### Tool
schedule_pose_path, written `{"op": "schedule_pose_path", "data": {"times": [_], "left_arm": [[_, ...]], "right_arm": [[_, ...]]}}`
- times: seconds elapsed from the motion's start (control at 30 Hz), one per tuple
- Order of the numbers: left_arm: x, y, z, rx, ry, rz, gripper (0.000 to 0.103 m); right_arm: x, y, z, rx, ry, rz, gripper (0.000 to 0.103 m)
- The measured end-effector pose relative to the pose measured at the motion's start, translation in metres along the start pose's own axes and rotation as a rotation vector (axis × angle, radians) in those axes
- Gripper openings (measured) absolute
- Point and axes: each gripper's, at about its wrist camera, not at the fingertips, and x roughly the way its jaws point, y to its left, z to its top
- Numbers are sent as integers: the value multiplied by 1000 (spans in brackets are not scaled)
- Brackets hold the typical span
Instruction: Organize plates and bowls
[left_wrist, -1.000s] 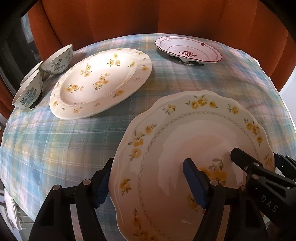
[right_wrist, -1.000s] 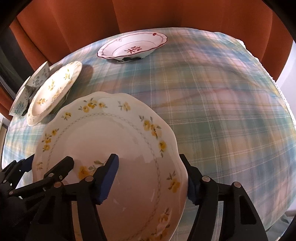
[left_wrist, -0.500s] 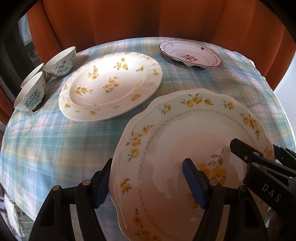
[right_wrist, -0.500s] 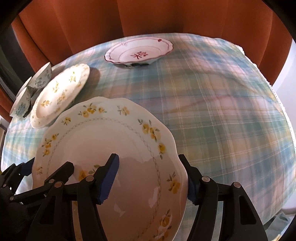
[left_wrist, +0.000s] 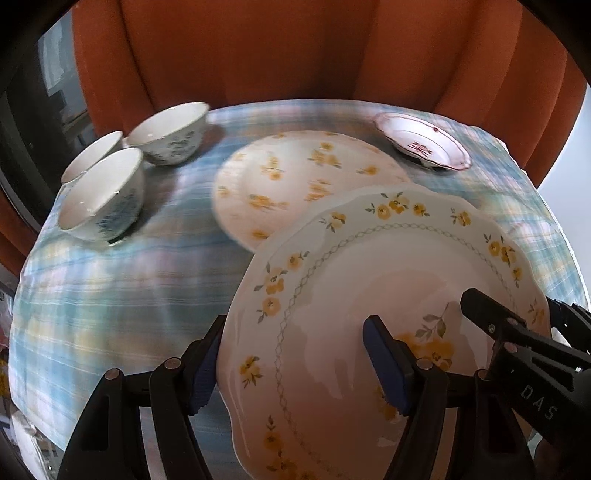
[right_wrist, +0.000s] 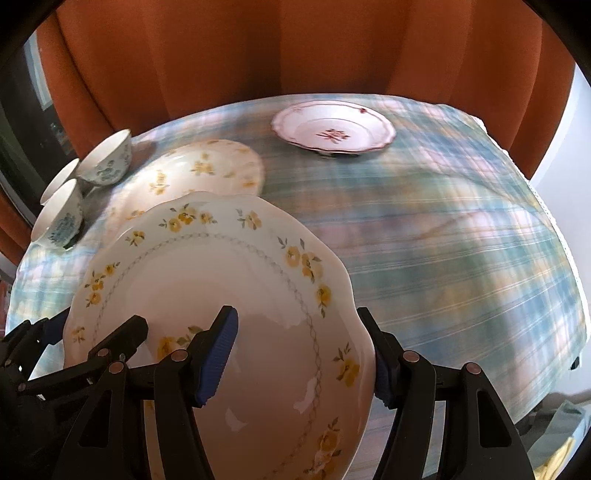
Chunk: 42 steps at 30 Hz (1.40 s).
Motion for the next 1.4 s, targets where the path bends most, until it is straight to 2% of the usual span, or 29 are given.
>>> {"op": "schedule_pose_path", "data": {"times": [0.27, 0.63, 1.0, 1.2, 1.33, 1.4], "left_arm": [[-6, 71, 0, 15, -6, -2, 73], [1, 157, -10, -37, 40, 32, 73], [17, 193, -26, -63, 111, 59, 73], [19, 190, -30, -23, 92, 80, 74], [19, 191, -25, -24, 100, 70, 78], [20, 194, -26, -38, 118, 61, 85]], "right_arm": [[1, 73, -3, 13, -12, -9, 68], [22, 160, -9, -26, 27, 33, 68], [49, 199, -15, -45, 98, 65, 67], [58, 203, -18, -21, 124, 60, 68], [57, 206, -18, -29, 122, 24, 68], [57, 205, -18, -26, 125, 20, 68]]}}
